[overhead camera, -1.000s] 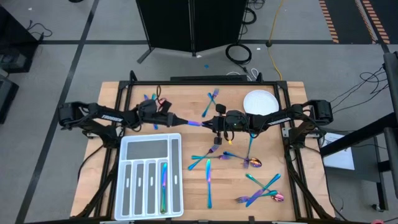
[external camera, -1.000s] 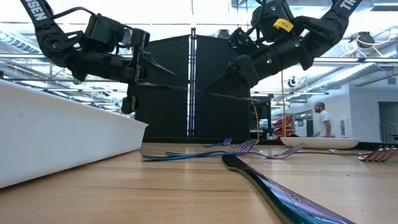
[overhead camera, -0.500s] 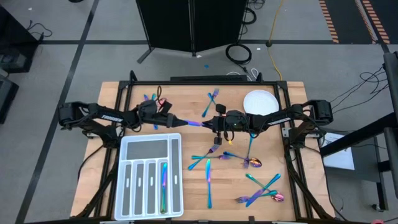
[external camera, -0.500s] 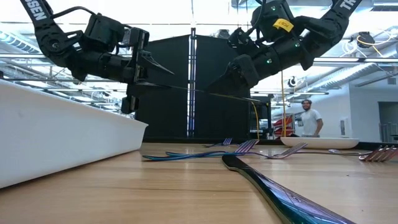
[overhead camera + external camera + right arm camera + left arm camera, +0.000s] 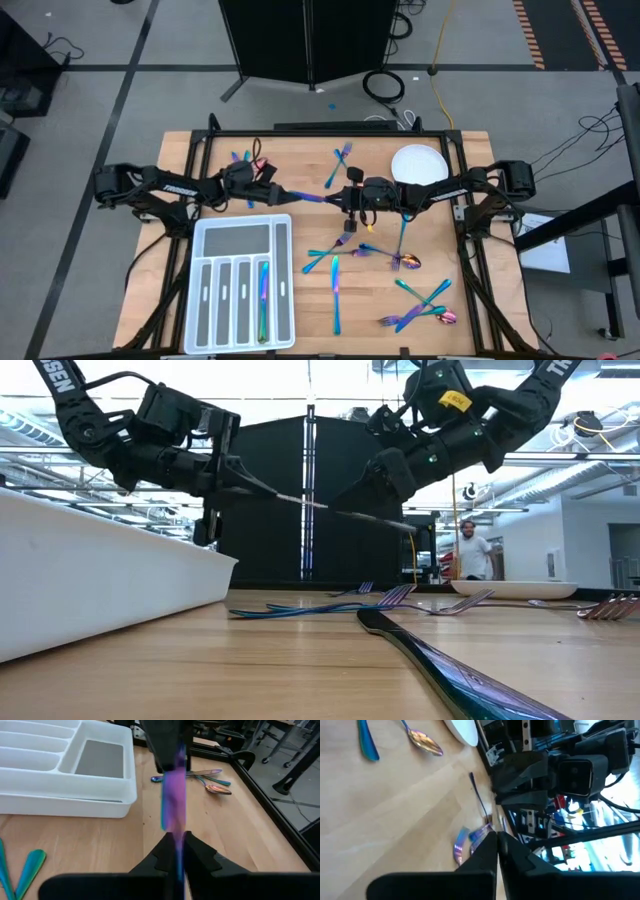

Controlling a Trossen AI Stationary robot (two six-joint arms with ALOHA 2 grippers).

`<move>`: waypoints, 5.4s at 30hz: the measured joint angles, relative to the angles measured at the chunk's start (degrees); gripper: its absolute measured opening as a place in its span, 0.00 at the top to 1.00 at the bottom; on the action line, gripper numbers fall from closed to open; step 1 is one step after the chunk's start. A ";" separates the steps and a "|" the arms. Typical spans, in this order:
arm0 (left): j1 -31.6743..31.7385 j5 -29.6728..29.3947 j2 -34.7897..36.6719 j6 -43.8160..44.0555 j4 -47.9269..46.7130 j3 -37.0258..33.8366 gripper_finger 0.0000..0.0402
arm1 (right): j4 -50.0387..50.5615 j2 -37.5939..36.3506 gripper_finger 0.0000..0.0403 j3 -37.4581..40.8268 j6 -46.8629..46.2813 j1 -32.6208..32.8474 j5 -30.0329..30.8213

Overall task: Sort silverware
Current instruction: Put the top right iridescent knife into the cutlery tray

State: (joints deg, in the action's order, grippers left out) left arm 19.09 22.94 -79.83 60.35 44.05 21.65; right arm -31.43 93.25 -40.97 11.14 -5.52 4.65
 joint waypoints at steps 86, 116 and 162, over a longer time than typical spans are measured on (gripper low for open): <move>3.01 10.01 9.60 -44.18 -31.62 13.13 0.65 | 40.50 -6.81 1.00 -10.60 -15.21 -7.19 -26.18; -13.39 -19.83 16.31 -37.87 8.12 -2.75 0.65 | -17.52 7.73 1.00 -14.46 -31.55 -0.04 -13.58; -5.20 -14.91 27.84 -31.80 -12.63 4.20 0.99 | -2.73 7.10 0.67 -17.18 -26.79 -3.21 -16.86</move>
State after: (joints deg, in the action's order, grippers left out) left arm 13.90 8.03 -52.00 28.54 31.42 25.85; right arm -34.16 100.35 -58.15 -15.65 -8.73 -12.22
